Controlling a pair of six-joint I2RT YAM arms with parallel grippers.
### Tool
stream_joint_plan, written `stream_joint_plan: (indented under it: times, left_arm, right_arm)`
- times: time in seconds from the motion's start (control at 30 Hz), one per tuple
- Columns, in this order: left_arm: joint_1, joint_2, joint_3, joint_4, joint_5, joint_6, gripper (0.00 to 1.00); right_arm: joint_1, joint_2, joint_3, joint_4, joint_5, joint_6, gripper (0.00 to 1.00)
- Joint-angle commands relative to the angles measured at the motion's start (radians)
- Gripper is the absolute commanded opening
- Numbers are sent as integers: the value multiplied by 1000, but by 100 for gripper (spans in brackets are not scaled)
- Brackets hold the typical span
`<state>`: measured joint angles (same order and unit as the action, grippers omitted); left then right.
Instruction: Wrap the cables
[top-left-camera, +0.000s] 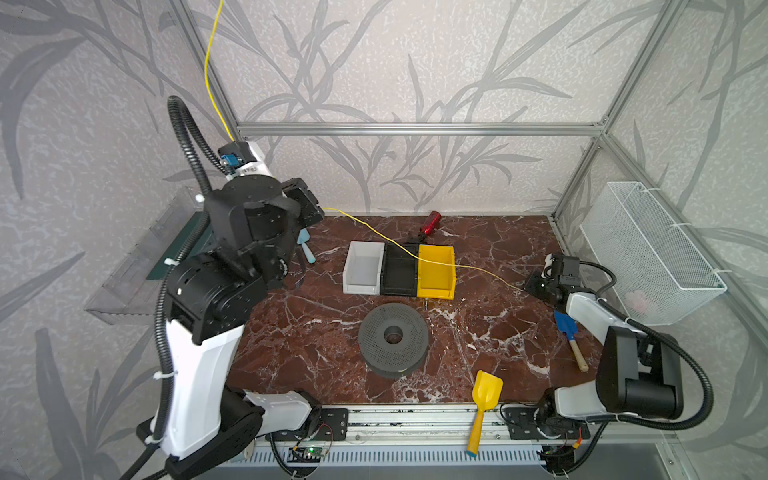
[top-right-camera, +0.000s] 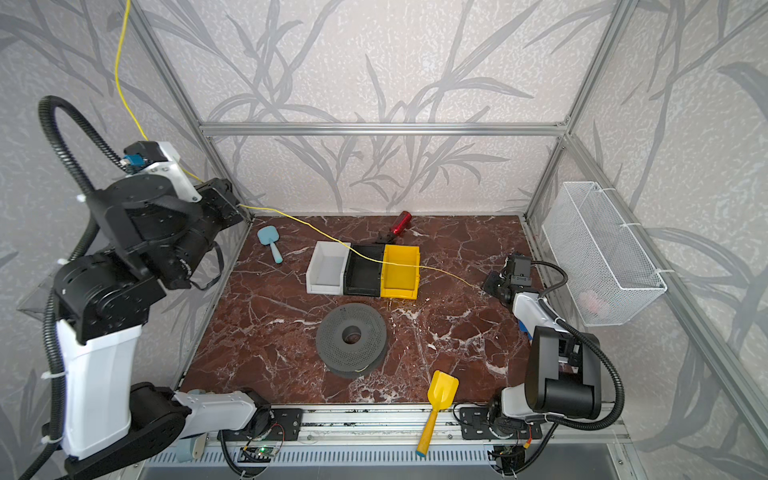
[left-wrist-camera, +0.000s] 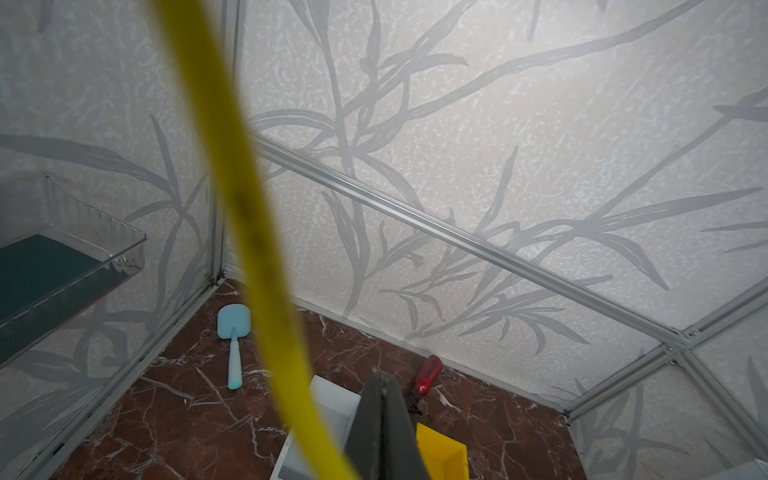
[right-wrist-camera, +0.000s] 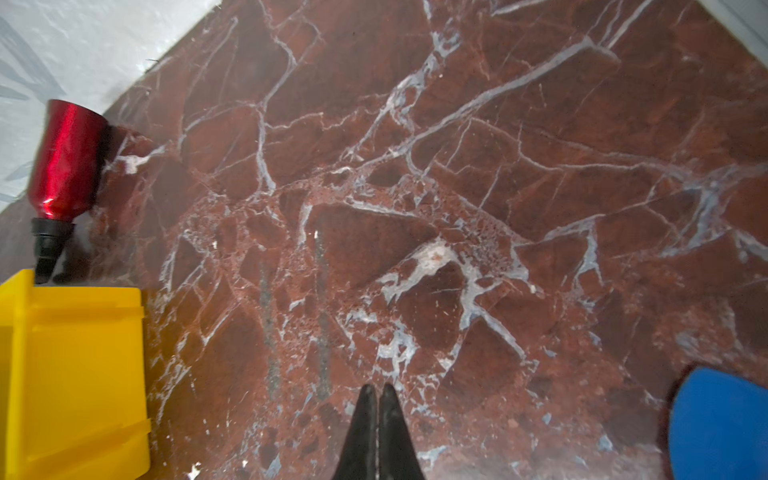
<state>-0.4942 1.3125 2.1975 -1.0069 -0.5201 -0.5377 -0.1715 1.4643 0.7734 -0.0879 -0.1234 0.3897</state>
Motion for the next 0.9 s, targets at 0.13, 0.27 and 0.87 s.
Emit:
stream_joint_plan:
  times: [0.13,0.27,0.87]
  left_arm:
    - [241,10,-110,24,371,-117,0]
    - [387,50,-81,2,600,-132,0]
    - [677,72,-113,115,879,-172,0]
  right_arm:
    - [-45,51,27,-21,169,-44,0]
    - [-53,110,39,-6,173,-41,0]
    - [-79,191,100,-37,144,-67,0]
